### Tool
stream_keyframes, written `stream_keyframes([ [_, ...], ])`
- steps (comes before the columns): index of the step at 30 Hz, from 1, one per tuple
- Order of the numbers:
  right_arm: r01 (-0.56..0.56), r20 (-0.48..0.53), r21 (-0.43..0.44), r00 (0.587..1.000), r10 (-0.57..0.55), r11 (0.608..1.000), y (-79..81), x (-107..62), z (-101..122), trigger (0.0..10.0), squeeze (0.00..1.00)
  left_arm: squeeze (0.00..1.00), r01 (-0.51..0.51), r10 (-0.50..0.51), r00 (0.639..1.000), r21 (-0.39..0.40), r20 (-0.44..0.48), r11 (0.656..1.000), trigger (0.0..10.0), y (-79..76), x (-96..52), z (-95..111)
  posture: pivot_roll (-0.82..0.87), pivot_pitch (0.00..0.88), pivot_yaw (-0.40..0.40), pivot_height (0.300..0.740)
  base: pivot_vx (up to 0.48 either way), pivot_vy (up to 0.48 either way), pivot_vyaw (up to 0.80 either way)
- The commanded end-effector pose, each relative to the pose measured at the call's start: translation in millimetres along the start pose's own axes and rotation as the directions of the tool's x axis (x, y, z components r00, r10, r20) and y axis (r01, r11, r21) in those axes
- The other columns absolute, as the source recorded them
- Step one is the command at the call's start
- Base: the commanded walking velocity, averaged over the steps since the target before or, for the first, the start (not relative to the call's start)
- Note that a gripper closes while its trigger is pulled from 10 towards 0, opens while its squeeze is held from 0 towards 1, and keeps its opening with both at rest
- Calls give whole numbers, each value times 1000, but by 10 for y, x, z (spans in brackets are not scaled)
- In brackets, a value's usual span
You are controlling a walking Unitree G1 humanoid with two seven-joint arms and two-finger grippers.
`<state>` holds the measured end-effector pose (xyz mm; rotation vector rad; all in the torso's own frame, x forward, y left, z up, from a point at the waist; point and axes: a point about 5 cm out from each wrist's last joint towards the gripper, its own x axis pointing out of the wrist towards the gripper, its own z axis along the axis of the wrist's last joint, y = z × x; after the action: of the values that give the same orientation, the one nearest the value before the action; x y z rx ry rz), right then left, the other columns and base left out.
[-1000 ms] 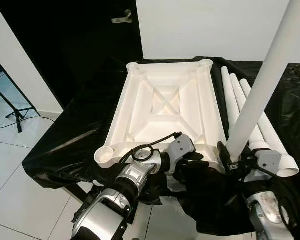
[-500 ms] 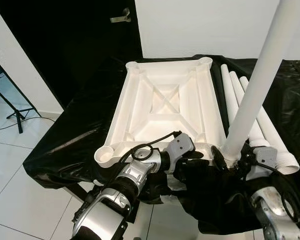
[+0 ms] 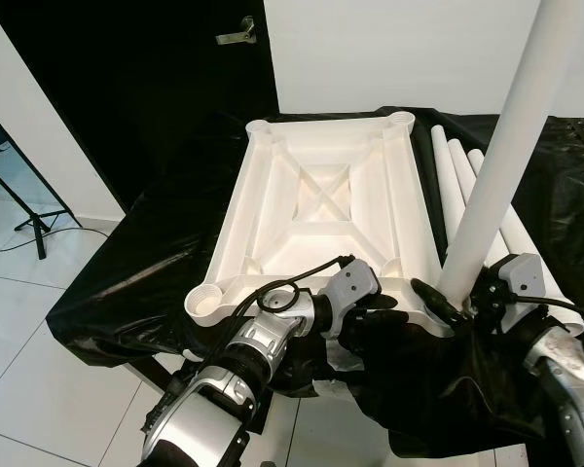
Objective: Building children table
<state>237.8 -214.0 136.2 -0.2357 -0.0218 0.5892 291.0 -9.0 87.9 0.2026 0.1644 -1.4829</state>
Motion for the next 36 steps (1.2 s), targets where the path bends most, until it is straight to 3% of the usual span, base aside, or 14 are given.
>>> stream_keyframes([
  [1, -34, -21, 16, 999, 34, 999, 18, -2, -35, 0, 0, 0, 197, -204, 976, -106, -69, 975, 10000, -237, 32, -257, 40, 0, 68, 740, 0, 0, 0],
  [5, -169, -129, 34, 977, 172, 985, 47, -86, -132, 0, 0, 0, 192, -200, 978, -106, -67, 976, 10000, -234, 32, -257, 43, 0, 65, 740, 0, 0, 0],
  [13, -138, -137, 80, 979, 148, 987, 135, -107, -204, 0, 0, 0, 192, -200, 978, -106, -66, 976, 10000, -236, 31, -257, 45, 0, 69, 740, 0, 0, 0],
  [17, 30, -106, 73, 994, -22, 997, 274, -92, -280, 0, 0, 0, 189, -197, 978, -104, -66, 976, 10000, -228, 27, -252, 55, 0, 63, 740, 0, 0, 0],
  [18, 206, -78, 83, 977, -200, 975, 340, -107, -317, 0, 0, 0, 185, -193, 979, -104, -65, 977, 10000, -219, 20, -248, 70, 0, 64, 740, 0, 0, 0],
  [20, 466, -57, 120, 885, -462, 877, 368, -158, -339, 0, 0, 0, 179, -187, 980, -106, -66, 978, 10000, -210, -5, -256, 72, 0, 67, 740, 0, 0, 0],
  [23, 511, -56, 128, 859, -508, 850, 363, -172, -341, 0, 0, 0, 179, -186, 980, -106, -67, 978, 10000, -209, -11, -259, 72, 0, 67, 740, 0, 0, 0],
  [26, 663, -38, 112, 747, -664, 740, 223, -214, -289, 0, 0, 0, 183, -192, 978, -110, -77, 977, 10000, -218, -38, -291, 69, 0, 78, 740, 0, 0, 0],
  [28, 686, -38, 111, 726, -686, 719, 214, -221, -283, 0, 0, 0, 184, -193, 978, -111, -78, 977, 10000, -220, -41, -295, 69, 0, 78, 740, 0, 0, 0],
  [31, 663, -39, 117, 747, -664, 739, 295, -177, -294, 0, 0, 0, 187, -196, 977, -111, -79, 976, 10000, -221, -33, -289, 65, 0, 81, 740, 0, 0, 0],
  [32, 639, -36, 113, 768, -640, 761, 319, -150, -293, 980, 0, 0, 188, -197, 977, -110, -78, 976, 10000, -221, -25, -284, 61, 0, 81, 740, 0, 0, 0],
  [33, 623, -34, 110, 781, -623, 775, 332, -133, -292, 980, 0, 0, 188, -197, 977, -110, -78, 976, 10000, -222, -19, -281, 60, 0, 81, 740, 0, 0, 0],
  [34, 616, -30, 93, 787, -616, 782, 344, -115, -284, 10000, 0, 0, 189, -198, 977, -109, -78, 976, 10000, -224, -15, -279, 58, 0, 80, 740, 0, 0, 0],
  [36, 617, -27, 73, 786, -617, 783, 358, -98, -276, 10000, 0, 0, 190, -199, 977, -109, -78, 976, 10000, -226, -12, -279, 58, 0, 80, 740, 0, 0, 0],
])
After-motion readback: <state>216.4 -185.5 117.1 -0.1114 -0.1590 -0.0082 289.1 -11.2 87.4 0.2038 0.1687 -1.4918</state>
